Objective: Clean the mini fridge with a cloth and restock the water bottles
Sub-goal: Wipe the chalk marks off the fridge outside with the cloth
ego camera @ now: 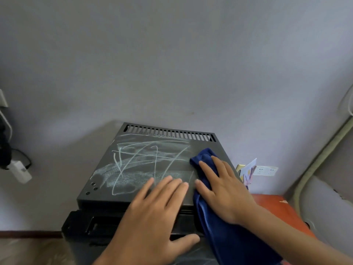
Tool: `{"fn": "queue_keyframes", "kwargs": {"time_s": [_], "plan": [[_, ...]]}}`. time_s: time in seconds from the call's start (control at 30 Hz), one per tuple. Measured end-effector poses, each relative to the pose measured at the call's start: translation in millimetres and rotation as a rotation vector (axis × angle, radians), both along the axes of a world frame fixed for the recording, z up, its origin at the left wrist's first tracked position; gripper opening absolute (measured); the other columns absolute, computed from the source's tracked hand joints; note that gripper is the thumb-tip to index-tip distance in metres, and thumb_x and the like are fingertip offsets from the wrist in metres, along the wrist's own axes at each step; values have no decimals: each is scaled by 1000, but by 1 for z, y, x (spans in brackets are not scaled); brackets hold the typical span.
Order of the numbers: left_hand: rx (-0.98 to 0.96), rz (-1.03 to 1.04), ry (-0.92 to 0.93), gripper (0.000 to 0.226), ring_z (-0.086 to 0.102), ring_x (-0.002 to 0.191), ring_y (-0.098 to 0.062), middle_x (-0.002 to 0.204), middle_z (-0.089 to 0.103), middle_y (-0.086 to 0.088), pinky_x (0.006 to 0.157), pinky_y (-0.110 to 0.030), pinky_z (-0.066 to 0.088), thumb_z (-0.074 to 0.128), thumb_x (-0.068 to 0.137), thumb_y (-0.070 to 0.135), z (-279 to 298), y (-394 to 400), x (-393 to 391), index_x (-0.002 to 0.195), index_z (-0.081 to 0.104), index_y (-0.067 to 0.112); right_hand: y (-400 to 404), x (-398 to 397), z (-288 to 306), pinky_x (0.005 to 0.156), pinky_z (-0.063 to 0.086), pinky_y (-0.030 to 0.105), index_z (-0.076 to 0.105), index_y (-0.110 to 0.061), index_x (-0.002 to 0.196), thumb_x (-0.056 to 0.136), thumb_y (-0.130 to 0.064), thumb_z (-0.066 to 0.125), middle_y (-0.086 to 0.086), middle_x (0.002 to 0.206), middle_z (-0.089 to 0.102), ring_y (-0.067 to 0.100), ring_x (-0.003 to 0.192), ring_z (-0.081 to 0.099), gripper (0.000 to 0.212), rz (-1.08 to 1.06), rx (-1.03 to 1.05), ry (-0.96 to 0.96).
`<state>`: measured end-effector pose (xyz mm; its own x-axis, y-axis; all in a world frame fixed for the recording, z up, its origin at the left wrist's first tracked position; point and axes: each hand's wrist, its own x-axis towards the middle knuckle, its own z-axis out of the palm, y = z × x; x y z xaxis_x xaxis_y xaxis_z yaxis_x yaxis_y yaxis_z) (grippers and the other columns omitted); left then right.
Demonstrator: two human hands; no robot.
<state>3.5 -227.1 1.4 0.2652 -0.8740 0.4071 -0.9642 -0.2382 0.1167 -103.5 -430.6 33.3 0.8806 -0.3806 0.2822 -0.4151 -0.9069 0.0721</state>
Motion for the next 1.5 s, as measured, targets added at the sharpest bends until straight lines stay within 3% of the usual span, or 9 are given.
{"fn": "queue_keyframes", "kwargs": {"time_s": [0.1,0.2,0.4,0.57,0.7,0.83,1.03,1.23,1.5], "plan": [[1,104,-36,102,47,143,-21,151,53,1,112,-45,28,41,80,92,-4,14,11,144,57,15,-32,54,4,121,17,44,31,-24,154,98,-62,14,15,163,17,35,147,14,69,-49,145,144],[-29,104,-70,94,50,140,-23,147,57,-1,113,-47,36,41,82,89,-7,13,9,137,64,17,-71,116,7,119,20,49,31,-25,152,101,-57,32,15,160,20,37,147,18,60,-129,287,77],[-134,165,-86,90,57,126,-28,133,62,-5,110,-47,41,48,77,89,-7,13,7,125,69,16,-102,171,15,116,30,55,33,-29,154,98,-60,30,9,162,22,34,147,23,63,-190,337,61],[-193,206,-105,83,57,103,-25,110,57,0,93,-43,50,48,75,91,-3,14,4,102,65,14,-93,162,12,112,32,53,34,-25,151,98,-58,33,9,159,31,34,144,31,62,-192,365,7],[-221,194,-112,75,44,80,-23,88,43,3,74,-41,47,50,74,90,1,16,2,81,48,15,-75,139,8,107,38,53,42,-17,141,98,-54,36,11,152,38,35,140,36,58,-199,372,-36],[-243,189,-101,73,36,69,-19,76,36,6,64,-36,43,52,74,90,3,19,1,73,39,18,-37,92,8,116,30,54,37,-24,151,99,-61,34,7,168,10,29,153,13,63,-152,372,-5],[-236,155,-99,69,36,67,-17,71,34,9,62,-33,36,49,75,90,-2,18,4,68,38,21,4,17,12,125,10,40,5,-38,162,94,-76,32,-5,170,-16,19,157,-2,83,-95,363,123],[-247,128,-83,67,34,62,-14,65,34,11,57,-31,37,52,74,89,-3,16,3,66,38,24,26,-7,10,125,9,38,5,-46,160,87,-84,33,-11,167,-22,13,156,-9,87,-81,354,113],[-261,138,-73,70,38,60,-16,64,36,9,53,-34,42,53,72,90,-6,16,4,65,40,22,-21,73,9,126,12,46,16,-36,161,89,-83,31,10,170,-4,31,156,4,87,-131,335,118]]}}
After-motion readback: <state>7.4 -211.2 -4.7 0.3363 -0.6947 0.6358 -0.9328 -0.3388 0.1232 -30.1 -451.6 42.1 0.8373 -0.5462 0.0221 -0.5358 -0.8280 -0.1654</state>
